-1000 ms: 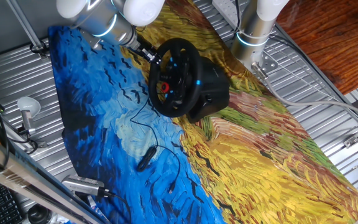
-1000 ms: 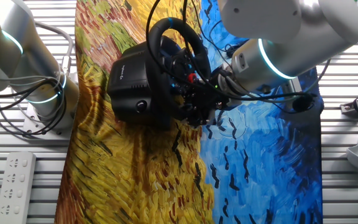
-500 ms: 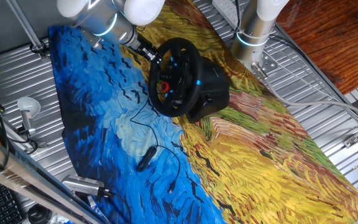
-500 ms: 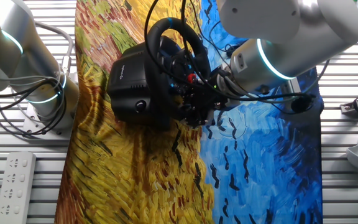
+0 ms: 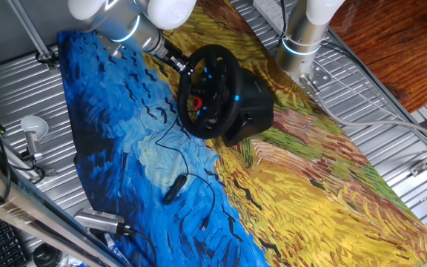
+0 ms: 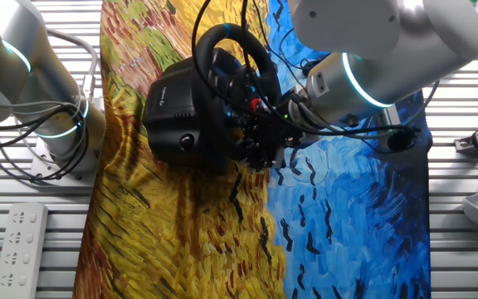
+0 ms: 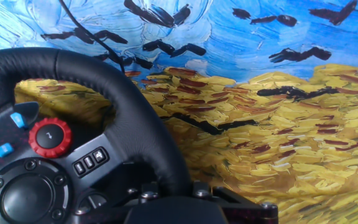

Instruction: Rotate the steering wheel 90 degrees clockwise

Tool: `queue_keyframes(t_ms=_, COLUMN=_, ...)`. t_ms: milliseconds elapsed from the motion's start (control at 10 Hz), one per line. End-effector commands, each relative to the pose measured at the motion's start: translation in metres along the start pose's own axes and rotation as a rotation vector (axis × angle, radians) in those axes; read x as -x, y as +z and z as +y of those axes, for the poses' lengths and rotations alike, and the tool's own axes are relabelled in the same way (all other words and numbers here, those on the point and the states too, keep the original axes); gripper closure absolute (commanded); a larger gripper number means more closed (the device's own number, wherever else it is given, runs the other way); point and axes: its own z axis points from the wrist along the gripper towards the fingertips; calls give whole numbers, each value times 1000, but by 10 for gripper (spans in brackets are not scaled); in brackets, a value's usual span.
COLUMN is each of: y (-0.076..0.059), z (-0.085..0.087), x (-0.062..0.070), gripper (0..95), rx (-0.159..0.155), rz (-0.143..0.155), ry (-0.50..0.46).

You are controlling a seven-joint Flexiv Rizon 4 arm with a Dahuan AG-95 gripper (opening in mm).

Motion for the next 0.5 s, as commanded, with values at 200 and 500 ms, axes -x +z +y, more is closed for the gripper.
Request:
queue_keyframes(t_ms=200, y=1, z=0, x=-1, gripper=950, rx=3, rz=-24, ry=-6)
queue_keyframes(t_ms=500, y=1, z=-1, x=-2, gripper=950, rx=20, rz=-37, ry=2)
